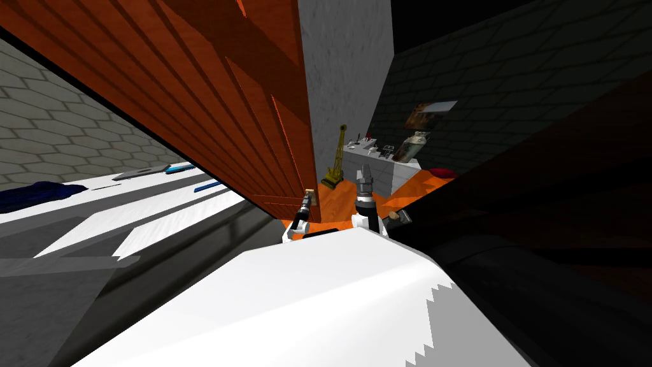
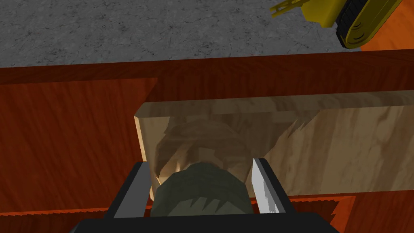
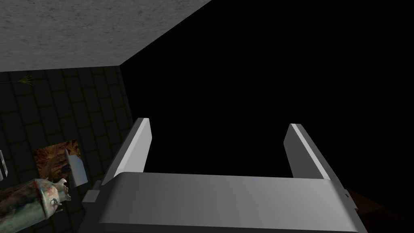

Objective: Push the door open

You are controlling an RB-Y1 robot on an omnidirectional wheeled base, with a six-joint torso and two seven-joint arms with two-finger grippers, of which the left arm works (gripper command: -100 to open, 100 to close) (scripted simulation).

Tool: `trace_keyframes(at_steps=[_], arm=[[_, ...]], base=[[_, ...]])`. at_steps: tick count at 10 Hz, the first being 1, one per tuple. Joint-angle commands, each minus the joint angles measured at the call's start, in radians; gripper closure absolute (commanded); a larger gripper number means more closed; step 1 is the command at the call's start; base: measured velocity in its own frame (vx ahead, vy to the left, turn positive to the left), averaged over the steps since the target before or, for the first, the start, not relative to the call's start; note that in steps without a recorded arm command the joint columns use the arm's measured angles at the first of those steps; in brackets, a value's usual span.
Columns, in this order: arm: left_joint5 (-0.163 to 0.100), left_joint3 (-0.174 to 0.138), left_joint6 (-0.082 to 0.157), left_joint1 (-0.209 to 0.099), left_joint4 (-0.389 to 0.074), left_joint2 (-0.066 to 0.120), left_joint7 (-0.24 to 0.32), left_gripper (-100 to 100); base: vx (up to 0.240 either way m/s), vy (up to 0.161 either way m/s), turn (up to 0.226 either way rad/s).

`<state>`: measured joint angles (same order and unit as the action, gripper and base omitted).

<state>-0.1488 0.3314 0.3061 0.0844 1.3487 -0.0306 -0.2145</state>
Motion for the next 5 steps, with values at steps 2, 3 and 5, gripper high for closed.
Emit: trace_keyframes(at_steps=[2, 3, 5], arm=[[0.000, 0.000, -0.002, 0.002, -0.002, 0.002, 0.000, 100], [0.000, 0.000, -0.002, 0.002, -0.002, 0.002, 0.000, 100], [0.000, 0.000, -0.002, 0.002, -0.002, 0.002, 0.000, 100]], base=[[-0.018, 0.015, -0.011], [-0.009, 0.007, -0.003], [0.000, 0.000, 0.000]])
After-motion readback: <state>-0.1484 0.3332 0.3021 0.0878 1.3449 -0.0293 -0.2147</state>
